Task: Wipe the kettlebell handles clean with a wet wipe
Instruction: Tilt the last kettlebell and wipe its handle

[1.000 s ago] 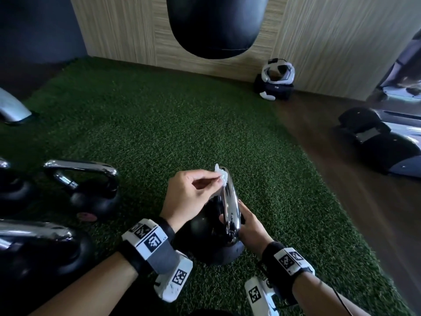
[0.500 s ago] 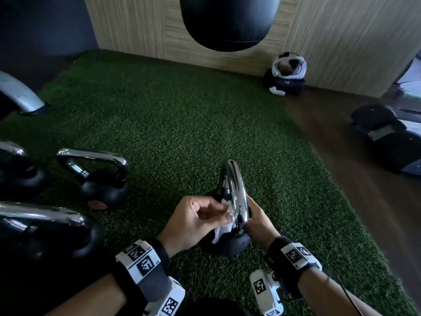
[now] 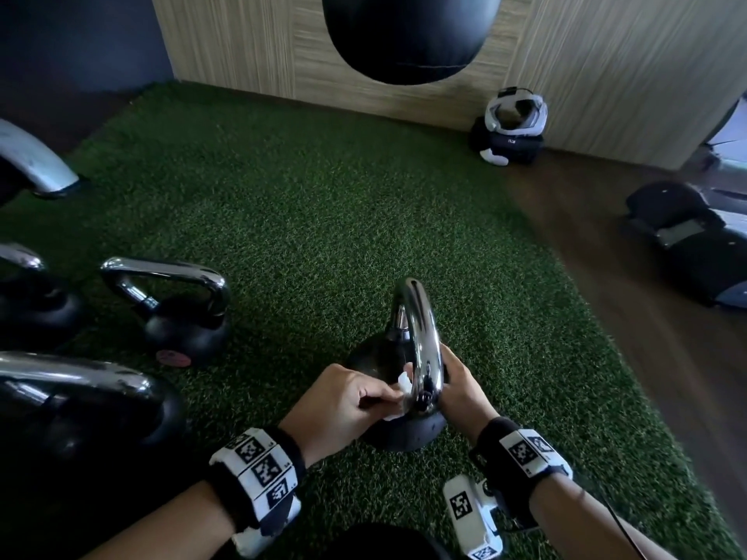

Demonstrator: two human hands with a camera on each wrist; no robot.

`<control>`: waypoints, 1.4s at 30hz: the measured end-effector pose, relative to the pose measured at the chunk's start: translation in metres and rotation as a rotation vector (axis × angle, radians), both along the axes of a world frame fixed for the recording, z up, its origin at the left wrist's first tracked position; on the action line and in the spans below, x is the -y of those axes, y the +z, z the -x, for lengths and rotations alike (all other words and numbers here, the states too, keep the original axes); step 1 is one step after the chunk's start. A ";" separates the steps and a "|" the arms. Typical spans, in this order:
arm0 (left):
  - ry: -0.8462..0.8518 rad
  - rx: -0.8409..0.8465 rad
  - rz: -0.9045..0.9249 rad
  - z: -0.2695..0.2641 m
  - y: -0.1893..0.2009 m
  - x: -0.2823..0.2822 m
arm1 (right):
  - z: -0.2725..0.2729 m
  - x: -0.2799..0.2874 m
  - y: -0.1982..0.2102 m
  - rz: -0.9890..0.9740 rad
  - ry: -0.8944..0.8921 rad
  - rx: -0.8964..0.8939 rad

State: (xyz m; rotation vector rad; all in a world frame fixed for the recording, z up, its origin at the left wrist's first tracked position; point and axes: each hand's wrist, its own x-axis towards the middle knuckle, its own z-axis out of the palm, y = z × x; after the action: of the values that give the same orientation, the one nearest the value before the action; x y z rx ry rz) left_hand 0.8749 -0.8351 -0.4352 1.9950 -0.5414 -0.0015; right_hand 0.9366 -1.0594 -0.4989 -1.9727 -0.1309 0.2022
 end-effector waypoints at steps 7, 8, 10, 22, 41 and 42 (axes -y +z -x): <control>0.314 -0.352 0.440 -0.011 0.023 -0.008 | 0.010 0.005 0.077 0.072 -0.164 0.144; 0.319 -0.393 0.529 -0.014 0.031 -0.010 | 0.014 0.005 0.096 0.076 -0.211 0.216; 0.304 -0.471 0.692 -0.019 0.049 -0.011 | 0.023 0.003 0.131 0.051 -0.219 0.362; 0.176 -0.537 0.722 -0.010 0.095 0.011 | 0.046 -0.022 0.174 -0.059 -0.015 0.397; 0.386 0.001 -0.596 -0.013 -0.047 0.056 | 0.036 0.028 0.120 -0.423 -0.295 -0.028; 0.392 0.035 -0.560 -0.016 -0.049 0.055 | 0.036 0.028 0.118 -0.418 -0.296 -0.046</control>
State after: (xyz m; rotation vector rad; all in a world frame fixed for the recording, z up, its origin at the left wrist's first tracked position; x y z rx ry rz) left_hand 0.8912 -0.8902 -0.4843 2.6262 -0.1674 0.1366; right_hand 0.9005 -1.0873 -0.3806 -1.5468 0.1401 0.0229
